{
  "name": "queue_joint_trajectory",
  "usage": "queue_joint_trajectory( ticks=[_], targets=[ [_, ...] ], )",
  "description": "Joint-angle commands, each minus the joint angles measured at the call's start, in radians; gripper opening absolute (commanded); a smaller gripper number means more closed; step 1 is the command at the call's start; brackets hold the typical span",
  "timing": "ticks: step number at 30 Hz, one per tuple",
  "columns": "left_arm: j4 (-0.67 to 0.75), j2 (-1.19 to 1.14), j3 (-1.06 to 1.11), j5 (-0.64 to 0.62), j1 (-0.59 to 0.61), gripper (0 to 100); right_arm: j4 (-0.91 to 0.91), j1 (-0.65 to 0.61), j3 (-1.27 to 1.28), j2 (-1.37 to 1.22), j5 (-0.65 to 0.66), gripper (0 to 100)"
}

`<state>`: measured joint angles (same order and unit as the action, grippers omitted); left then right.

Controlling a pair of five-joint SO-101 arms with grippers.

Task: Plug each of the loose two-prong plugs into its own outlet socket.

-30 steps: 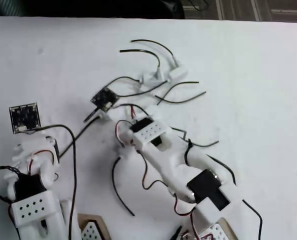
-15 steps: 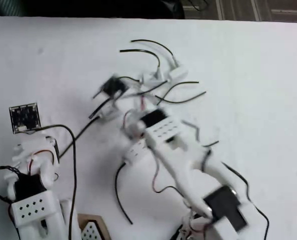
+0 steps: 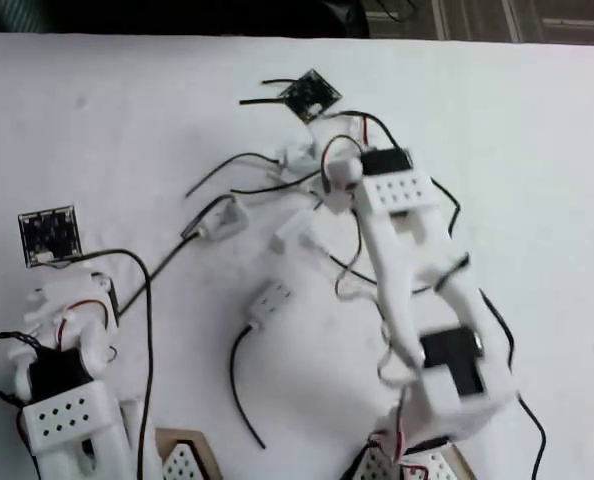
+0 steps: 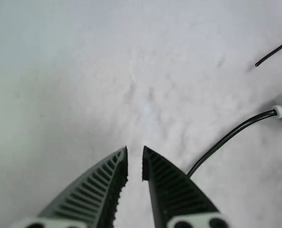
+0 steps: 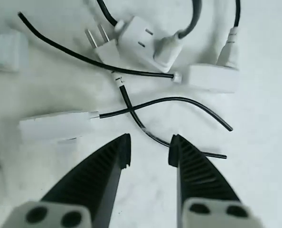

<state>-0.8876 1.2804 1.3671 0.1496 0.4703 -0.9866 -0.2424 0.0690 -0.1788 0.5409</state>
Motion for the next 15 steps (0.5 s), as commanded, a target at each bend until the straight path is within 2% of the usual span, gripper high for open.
queue_joint_trajectory(
  ticks=[1, 6, 15],
  targets=[
    [0.017, 0.010, -0.008, 0.009, 0.007, 8, -0.031, 0.019, -0.123, -0.147, 0.051, 14.8],
    [0.017, 0.010, -0.006, 0.009, 0.005, 8, -0.147, 0.012, -0.262, -0.295, 0.075, 25.2],
    [0.017, 0.010, -0.005, 0.009, 0.005, 8, -0.154, 0.021, -0.479, -0.532, 0.123, 25.9]
  ],
)
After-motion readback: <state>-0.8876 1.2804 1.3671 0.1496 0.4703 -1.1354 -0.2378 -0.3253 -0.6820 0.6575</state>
